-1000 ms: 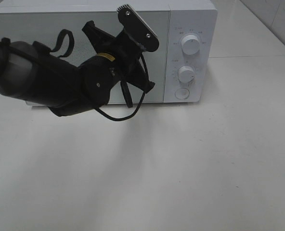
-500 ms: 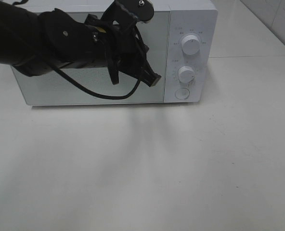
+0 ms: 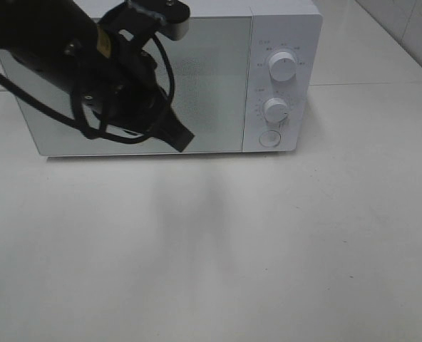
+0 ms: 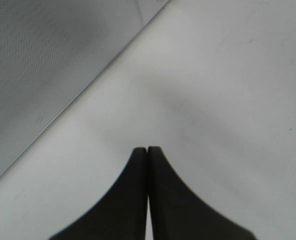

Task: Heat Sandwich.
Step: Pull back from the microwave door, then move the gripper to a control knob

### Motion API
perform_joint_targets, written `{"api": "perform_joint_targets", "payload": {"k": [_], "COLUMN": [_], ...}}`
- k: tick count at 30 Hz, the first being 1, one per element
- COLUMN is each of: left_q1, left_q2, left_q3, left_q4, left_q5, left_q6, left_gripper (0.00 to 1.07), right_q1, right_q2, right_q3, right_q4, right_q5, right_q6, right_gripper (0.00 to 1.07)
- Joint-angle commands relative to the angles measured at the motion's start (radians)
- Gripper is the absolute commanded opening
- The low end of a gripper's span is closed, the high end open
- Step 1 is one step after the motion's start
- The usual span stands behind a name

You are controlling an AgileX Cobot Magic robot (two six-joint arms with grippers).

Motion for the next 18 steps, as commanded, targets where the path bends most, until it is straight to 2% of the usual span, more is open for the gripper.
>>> {"api": "perform_joint_targets", "payload": {"k": [1,2,3,5,6,8,10,11,12,14,15,18], "left_q1": [0.005,0.014,0.014,0.025,0.039,0.046,0.075,0.087,0.087,0.117,0.151,0.192], "left_q2": [-0.063,-0.093,-0.093,-0.128,-0.165,-0.179,-0.231,-0.249,-0.249,-0.279,-0.313,-0.343], "left_q3": [-0.004,-0.004,-0.004,-0.004,-0.004,-0.004,-0.004,-0.004,-0.004,-0.004,-0.004,-0.004], "left_q4": [0.046,0.043,0.043,0.034,0.017,0.005,-0.016,-0.023,-0.023,-0.042,-0.064,-0.089], "left_q5": [0.147,0.213,0.213,0.262,0.305,0.319,0.363,0.381,0.381,0.415,0.452,0.484], "left_q6": [-0.053,-0.053,-0.053,-0.053,-0.053,-0.053,-0.053,-0.053,-0.053,-0.051,-0.037,-0.034], "left_gripper": [0.00,0.04,0.04,0.10,0.19,0.23,0.33,0.44,0.44,0.54,0.65,0.73], "right_q1": [0.002,0.002,0.002,0.002,0.002,0.002,0.002,0.002,0.002,0.002,0.002,0.002], "right_q2": [-0.027,-0.027,-0.027,-0.027,-0.027,-0.027,-0.027,-0.027,-0.027,-0.027,-0.027,-0.027], "right_q3": [0.001,0.001,0.001,0.001,0.001,0.001,0.001,0.001,0.001,0.001,0.001,0.001], "right_q4": [-0.003,-0.003,-0.003,-0.003,-0.003,-0.003,-0.003,-0.003,-0.003,-0.003,-0.003,-0.003], "right_q5": [-0.005,-0.005,-0.005,-0.005,-0.005,-0.005,-0.005,-0.005,-0.005,-0.005,-0.005,-0.005], "right_q6": [-0.010,-0.010,-0.010,-0.010,-0.010,-0.010,-0.010,-0.010,-0.010,-0.010,-0.010,-0.010], "right_gripper": [0.58,0.58,0.58,0.58,0.58,0.58,0.58,0.58,0.58,0.58,0.58,0.58]}}
